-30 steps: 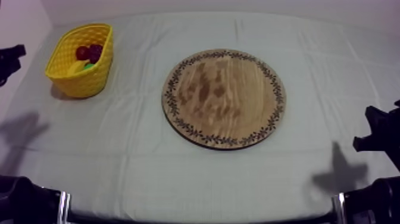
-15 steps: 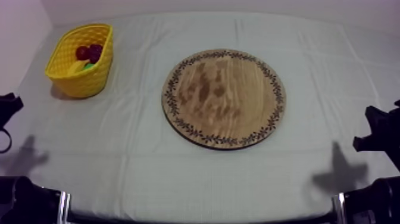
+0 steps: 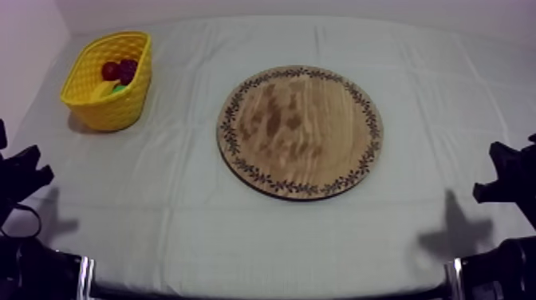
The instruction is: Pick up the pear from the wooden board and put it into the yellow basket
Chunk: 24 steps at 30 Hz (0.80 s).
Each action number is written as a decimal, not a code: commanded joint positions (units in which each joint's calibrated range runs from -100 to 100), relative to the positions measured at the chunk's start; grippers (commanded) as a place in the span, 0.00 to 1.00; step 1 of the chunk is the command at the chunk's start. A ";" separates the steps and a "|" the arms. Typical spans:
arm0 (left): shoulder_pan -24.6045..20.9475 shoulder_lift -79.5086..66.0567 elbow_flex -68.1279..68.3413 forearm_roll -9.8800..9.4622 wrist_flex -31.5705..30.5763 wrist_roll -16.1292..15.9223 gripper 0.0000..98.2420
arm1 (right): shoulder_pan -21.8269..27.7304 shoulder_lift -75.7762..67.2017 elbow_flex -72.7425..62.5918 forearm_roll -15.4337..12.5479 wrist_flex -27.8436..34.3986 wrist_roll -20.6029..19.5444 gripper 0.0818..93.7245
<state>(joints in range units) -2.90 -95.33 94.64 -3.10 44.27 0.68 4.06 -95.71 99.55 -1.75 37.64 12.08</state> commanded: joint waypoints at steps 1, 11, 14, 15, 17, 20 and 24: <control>-0.04 -2.27 0.42 0.82 0.09 -1.35 0.00 | 0.00 -0.05 0.00 0.02 0.02 0.01 0.00; -0.10 -4.35 2.98 1.31 -4.19 -2.29 0.00 | 0.00 -0.05 0.00 0.02 0.02 0.01 0.00; -0.10 -4.39 3.37 1.25 -5.08 -2.34 0.00 | 0.00 -0.05 0.00 0.02 0.02 0.01 0.00; -0.10 -4.39 3.43 1.24 -5.22 -2.45 0.00 | 0.00 -0.05 0.00 0.02 0.02 0.01 0.00; -0.10 -4.40 3.50 1.23 -5.38 -2.62 0.00 | 0.00 -0.05 0.00 0.02 0.02 0.01 0.00; -0.08 -4.40 3.55 1.22 -5.49 -2.78 0.00 | 0.00 -0.05 0.00 0.02 0.02 0.01 0.00; 0.01 -4.41 3.57 1.22 -5.53 -3.08 0.00 | 0.00 -0.05 0.00 0.02 0.02 0.01 0.00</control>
<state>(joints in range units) -2.91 -99.72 98.16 -1.87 38.80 -2.33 4.06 -95.71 99.55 -1.75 37.65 12.08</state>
